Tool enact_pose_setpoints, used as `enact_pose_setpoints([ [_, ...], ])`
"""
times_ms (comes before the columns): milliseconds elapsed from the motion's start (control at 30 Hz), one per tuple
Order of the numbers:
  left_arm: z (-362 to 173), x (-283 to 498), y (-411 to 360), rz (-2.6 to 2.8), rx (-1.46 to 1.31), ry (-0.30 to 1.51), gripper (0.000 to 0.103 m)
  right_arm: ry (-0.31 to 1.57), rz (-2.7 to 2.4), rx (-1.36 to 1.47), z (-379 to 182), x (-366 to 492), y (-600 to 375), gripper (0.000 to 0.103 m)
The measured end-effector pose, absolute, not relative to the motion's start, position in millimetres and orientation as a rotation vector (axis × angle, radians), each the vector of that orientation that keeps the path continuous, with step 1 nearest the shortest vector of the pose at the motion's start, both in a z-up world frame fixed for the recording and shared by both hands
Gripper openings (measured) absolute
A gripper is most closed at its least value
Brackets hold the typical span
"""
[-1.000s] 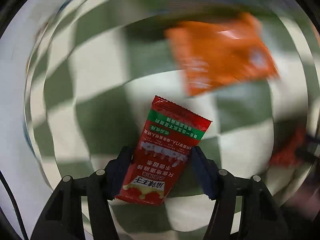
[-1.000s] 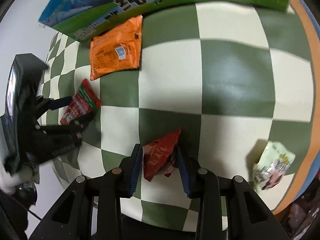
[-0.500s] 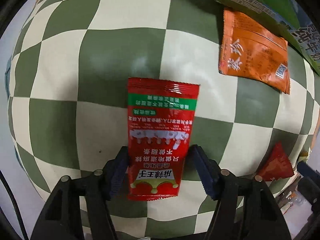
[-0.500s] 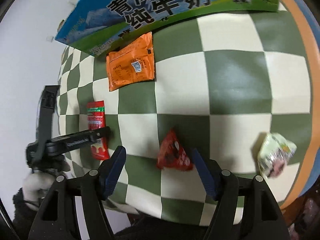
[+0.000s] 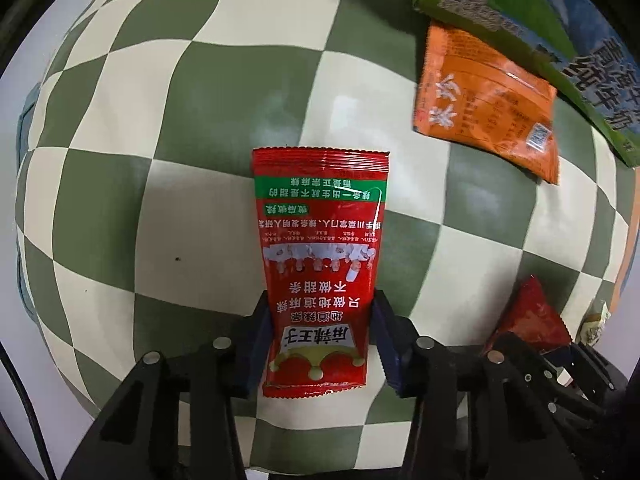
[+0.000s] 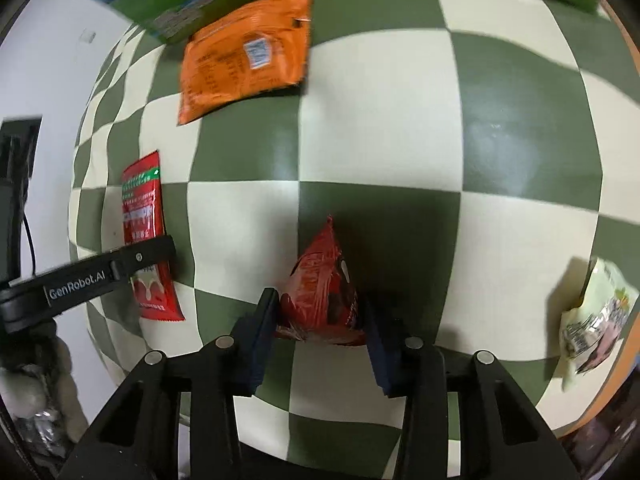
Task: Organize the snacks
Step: 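Grasp the red spicy-strip packet with left tool while right tool grasps small red packet, then lower both packets into the cardboard box and open both tools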
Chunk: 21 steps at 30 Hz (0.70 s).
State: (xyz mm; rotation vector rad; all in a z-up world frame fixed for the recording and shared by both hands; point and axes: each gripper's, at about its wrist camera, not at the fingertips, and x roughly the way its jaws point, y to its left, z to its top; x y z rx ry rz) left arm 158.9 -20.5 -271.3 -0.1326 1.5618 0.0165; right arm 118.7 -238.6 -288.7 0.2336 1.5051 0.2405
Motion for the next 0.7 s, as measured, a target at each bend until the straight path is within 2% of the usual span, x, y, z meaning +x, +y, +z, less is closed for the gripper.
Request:
enact_pose_setpoints([
  [200,-233,145,-40,-0.048,-0.153,1.511,0.043,1.448,0.280,0.226,-268,119,-242,0.043],
  [400,-157,147,-68,-0.157,-0.219,1.385,0.043,1.342,0.319,0.259,-217,124,-255,0.043],
  [700,-63,248,-100,-0.296,-0.197,1.184,0.043,1.145,0.312,0.318,-117,168,-315,0.043],
])
